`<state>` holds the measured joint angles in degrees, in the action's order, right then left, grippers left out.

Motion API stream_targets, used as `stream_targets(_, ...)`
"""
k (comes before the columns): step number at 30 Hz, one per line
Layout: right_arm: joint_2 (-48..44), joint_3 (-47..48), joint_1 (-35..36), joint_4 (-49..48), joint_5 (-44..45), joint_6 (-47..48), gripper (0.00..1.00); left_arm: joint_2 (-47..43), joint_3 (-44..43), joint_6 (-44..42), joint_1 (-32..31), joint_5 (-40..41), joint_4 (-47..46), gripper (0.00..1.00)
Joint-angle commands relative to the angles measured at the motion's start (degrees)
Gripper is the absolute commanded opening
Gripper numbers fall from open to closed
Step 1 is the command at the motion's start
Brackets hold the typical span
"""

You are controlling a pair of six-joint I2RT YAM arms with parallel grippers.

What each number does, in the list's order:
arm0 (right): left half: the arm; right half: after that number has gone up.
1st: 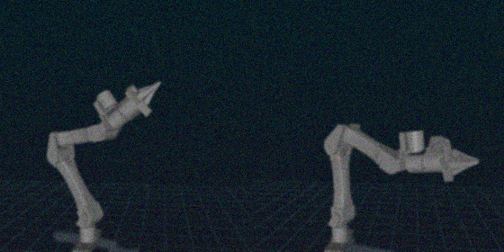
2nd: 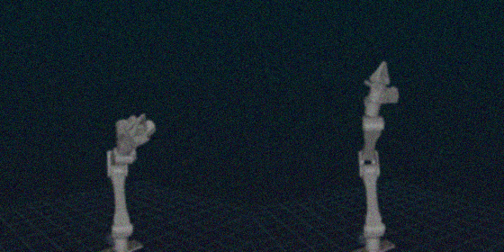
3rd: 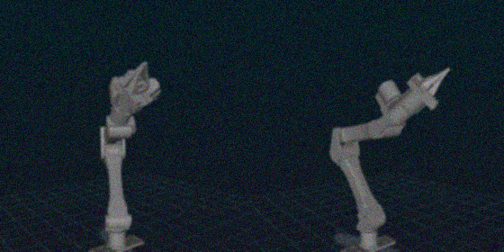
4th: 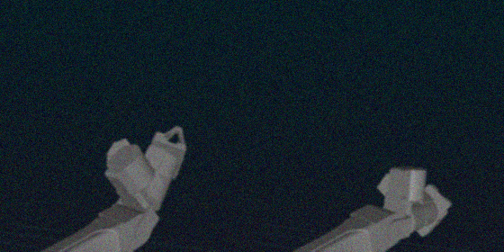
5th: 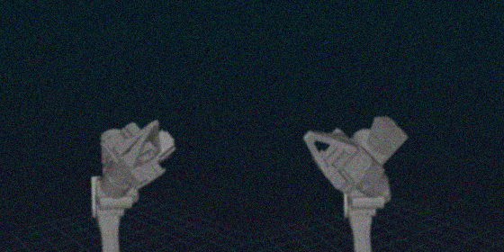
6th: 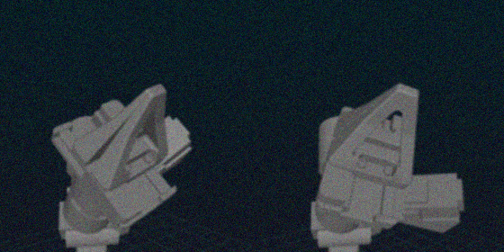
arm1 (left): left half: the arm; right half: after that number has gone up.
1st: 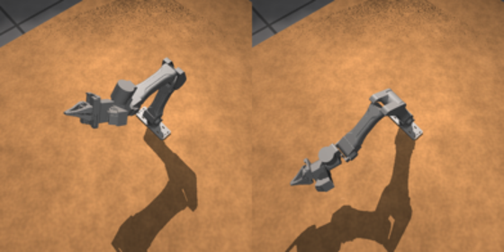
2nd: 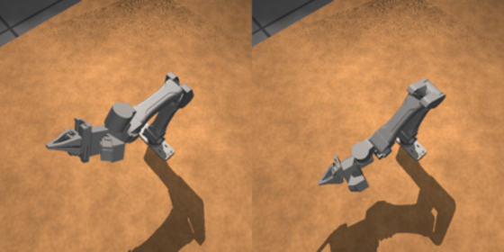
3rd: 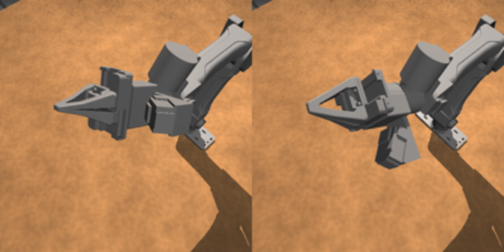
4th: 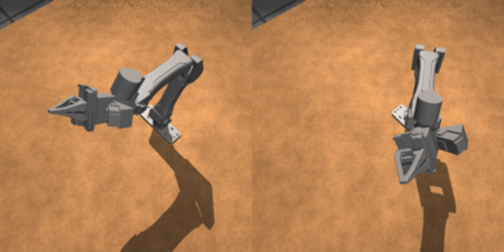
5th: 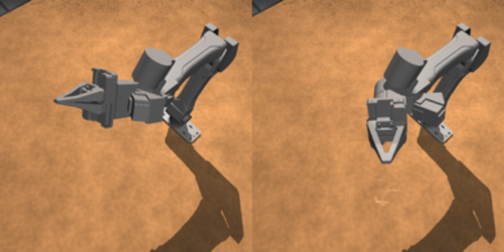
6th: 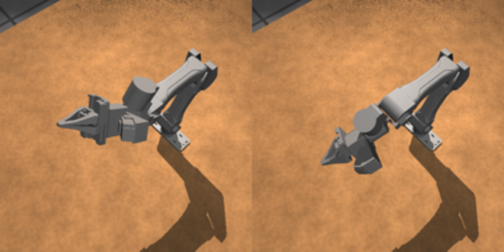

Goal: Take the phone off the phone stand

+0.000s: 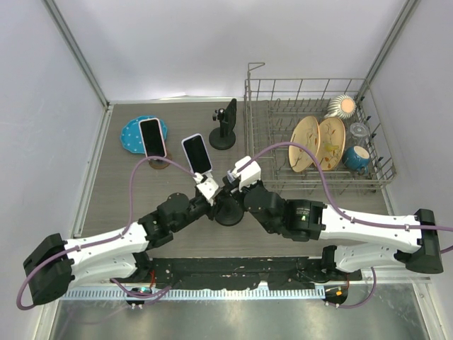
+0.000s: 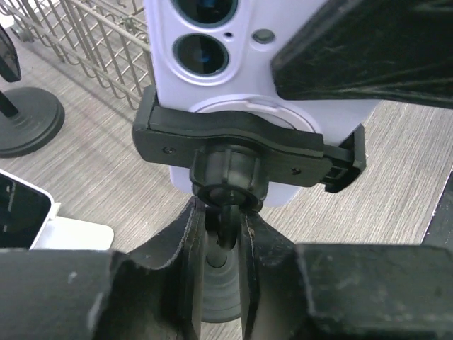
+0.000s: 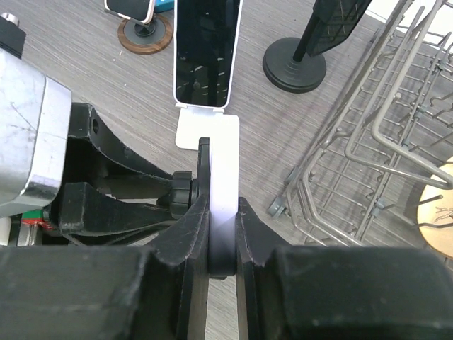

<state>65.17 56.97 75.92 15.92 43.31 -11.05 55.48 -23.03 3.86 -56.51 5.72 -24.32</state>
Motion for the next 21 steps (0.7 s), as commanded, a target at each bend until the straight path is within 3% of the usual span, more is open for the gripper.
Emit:
stream_targets(1, 0.0, 1.0, 0.4, -5.0, 0.0, 0.8, 0.02, -0.5, 1.2, -1.0, 0.3, 0.7, -7.6, 0.10)
stream_targets(3, 0.2, 0.6, 0.5, -6.6, 1.4, 0.9, 0.07, -0.6, 1.7, -0.8, 0.3, -0.8, -7.6, 0.01)
stream_targets(4, 0.4, 0.3, 0.4, -7.0, 2.1, 0.9, 0.15, -0.6, 1.9, -0.5, 0.3, -1.1, -7.8, 0.00)
stream_targets(6, 0.6, 0.2, 0.3, -8.4, 4.1, 0.9, 0.26, -1.3, 2.8, 0.4, 0.3, -1.0, -8.0, 0.00)
stream_targets(7, 1.0, 0.2, 0.3, -8.8, 4.8, 1.1, 0.36, -1.7, 3.2, 0.7, 0.3, -0.5, -8.2, 0.00)
stream_targets(10, 1.6, -0.6, -0.1, -11.7, 6.7, 1.6, 0.50, -3.2, 3.9, 2.7, 0.3, 1.3, -7.3, 0.00)
stream_targets(15, 2.3, -2.7, -1.3, -17.9, 7.1, 1.0, 0.61, -5.4, 4.3, 4.7, 0.3, 2.4, -5.6, 0.00)
stream_targets(21, 3.9, -4.0, -2.8, -20.2, 4.9, -0.4, 0.67, -6.8, 4.3, 5.5, 0.3, 3.1, -4.5, 0.00)
